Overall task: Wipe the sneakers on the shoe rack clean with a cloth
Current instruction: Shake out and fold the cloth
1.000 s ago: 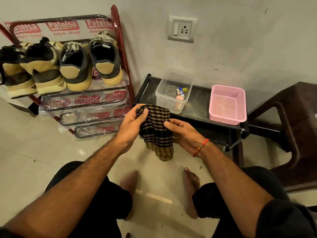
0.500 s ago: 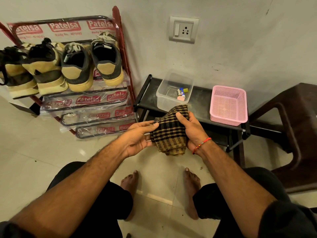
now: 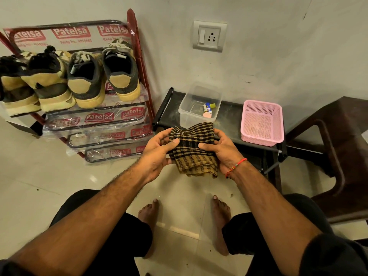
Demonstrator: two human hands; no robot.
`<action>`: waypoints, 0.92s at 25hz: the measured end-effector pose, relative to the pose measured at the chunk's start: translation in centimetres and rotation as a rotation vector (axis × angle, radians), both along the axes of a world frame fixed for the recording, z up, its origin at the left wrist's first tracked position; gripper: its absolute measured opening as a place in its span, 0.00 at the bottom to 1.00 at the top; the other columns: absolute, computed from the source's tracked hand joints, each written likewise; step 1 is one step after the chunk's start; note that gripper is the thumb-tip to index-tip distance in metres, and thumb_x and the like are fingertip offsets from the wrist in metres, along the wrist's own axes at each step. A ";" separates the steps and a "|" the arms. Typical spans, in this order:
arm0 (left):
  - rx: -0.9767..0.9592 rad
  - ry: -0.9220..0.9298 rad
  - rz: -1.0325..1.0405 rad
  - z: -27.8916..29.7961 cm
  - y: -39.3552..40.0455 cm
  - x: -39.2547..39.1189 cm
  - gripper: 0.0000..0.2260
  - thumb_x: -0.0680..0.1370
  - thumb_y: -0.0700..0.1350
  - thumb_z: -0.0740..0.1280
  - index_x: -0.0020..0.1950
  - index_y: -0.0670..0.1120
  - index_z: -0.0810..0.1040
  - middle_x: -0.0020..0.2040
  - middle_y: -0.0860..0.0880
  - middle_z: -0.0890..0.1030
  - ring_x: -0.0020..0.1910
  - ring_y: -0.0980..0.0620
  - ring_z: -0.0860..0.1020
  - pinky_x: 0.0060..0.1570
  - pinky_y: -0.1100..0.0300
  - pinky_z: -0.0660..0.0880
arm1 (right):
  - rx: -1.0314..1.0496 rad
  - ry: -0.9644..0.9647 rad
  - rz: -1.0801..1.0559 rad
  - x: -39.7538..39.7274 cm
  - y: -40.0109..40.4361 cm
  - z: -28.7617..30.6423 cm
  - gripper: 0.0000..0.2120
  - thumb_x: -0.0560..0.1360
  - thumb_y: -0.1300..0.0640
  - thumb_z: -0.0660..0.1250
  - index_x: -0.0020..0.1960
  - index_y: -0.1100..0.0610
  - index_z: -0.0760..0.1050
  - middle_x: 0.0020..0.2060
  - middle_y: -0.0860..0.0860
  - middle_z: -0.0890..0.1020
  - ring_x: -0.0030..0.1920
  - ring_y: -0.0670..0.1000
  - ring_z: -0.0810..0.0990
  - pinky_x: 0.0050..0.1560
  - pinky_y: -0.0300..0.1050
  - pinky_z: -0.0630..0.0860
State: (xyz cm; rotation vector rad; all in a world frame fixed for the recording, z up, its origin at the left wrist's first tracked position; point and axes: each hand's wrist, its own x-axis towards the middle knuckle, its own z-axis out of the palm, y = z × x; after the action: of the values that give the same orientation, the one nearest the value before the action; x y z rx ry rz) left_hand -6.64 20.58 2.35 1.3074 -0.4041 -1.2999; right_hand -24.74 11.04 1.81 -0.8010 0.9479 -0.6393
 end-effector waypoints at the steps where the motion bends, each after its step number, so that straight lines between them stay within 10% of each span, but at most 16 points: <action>1: 0.015 0.025 0.010 0.0 -0.2 -0.2 0.20 0.79 0.34 0.68 0.71 0.46 0.75 0.60 0.44 0.84 0.53 0.50 0.85 0.45 0.53 0.83 | 0.011 0.001 -0.011 -0.1 -0.1 0.0 0.33 0.70 0.75 0.71 0.71 0.57 0.70 0.57 0.59 0.83 0.57 0.60 0.84 0.55 0.58 0.82; 9: -0.380 0.113 -0.027 2.4 -0.7 -0.3 0.26 0.74 0.26 0.66 0.68 0.47 0.78 0.52 0.45 0.85 0.53 0.50 0.83 0.54 0.54 0.82 | -0.223 -0.355 -0.065 -1.3 -0.5 1.5 0.17 0.74 0.75 0.64 0.57 0.58 0.75 0.50 0.58 0.85 0.53 0.57 0.84 0.55 0.56 0.81; 19: -0.087 -0.038 0.087 0.4 -0.1 -1.2 0.13 0.84 0.33 0.58 0.58 0.46 0.80 0.48 0.48 0.86 0.43 0.52 0.84 0.38 0.55 0.82 | 0.141 -0.106 0.097 -1.7 -0.3 0.8 0.23 0.79 0.43 0.64 0.66 0.58 0.77 0.55 0.60 0.84 0.55 0.60 0.83 0.55 0.64 0.80; 23: -0.008 -0.037 0.059 0.2 -0.6 -2.2 0.12 0.83 0.34 0.60 0.61 0.45 0.78 0.51 0.46 0.86 0.46 0.50 0.84 0.41 0.54 0.83 | 0.020 0.024 0.070 -2.0 -0.6 1.2 0.15 0.77 0.58 0.70 0.63 0.60 0.77 0.52 0.59 0.84 0.50 0.56 0.85 0.48 0.58 0.83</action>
State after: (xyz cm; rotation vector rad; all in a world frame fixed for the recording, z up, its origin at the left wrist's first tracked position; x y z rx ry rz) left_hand -8.81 19.96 2.59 1.3283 -0.3932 -1.2249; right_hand -26.79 10.42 3.00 -0.8217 0.9425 -0.5601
